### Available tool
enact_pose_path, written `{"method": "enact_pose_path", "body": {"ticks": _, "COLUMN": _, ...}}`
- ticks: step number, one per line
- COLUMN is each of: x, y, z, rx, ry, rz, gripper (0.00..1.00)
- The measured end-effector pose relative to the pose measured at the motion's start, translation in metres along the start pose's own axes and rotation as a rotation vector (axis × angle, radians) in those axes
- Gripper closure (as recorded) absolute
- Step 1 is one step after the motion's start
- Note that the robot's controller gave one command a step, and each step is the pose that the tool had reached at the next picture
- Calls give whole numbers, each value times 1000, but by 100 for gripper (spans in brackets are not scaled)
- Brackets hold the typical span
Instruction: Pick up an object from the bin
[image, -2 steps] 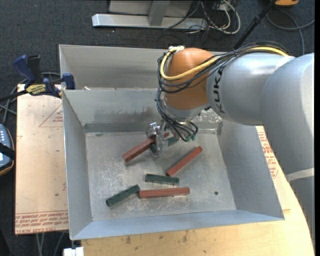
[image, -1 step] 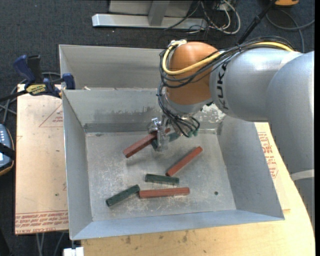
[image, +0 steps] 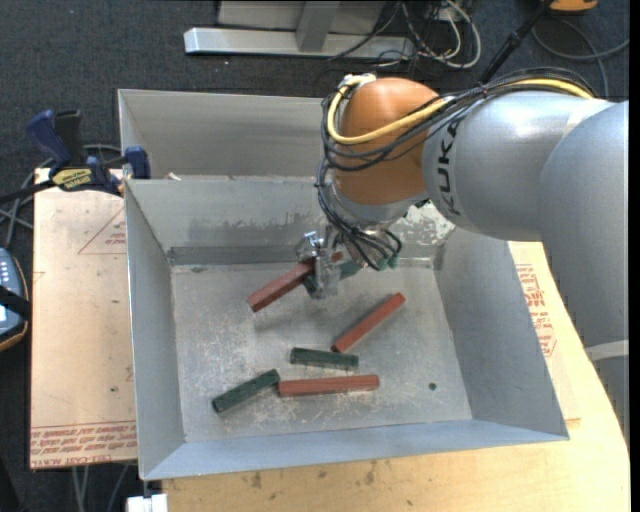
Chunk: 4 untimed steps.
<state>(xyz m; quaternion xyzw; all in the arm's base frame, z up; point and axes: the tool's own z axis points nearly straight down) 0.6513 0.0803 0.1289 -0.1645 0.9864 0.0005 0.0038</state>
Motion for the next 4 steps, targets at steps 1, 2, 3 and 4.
{"method": "enact_pose_path", "body": {"ticks": 1, "x": 1, "y": 0, "z": -5, "rx": -1, "ry": 3, "rz": 0, "gripper": 100}}
{"method": "enact_pose_path", "body": {"ticks": 2, "x": 1, "y": 0, "z": -13, "rx": -1, "ry": 6, "rz": 1, "gripper": 100}}
{"method": "enact_pose_path", "body": {"ticks": 3, "x": 1, "y": 1, "z": -28, "rx": -1, "ry": 7, "rz": 2, "gripper": 100}}
{"method": "enact_pose_path", "body": {"ticks": 4, "x": 0, "y": 1, "z": -40, "rx": -1, "ry": 5, "rz": 1, "gripper": 100}}
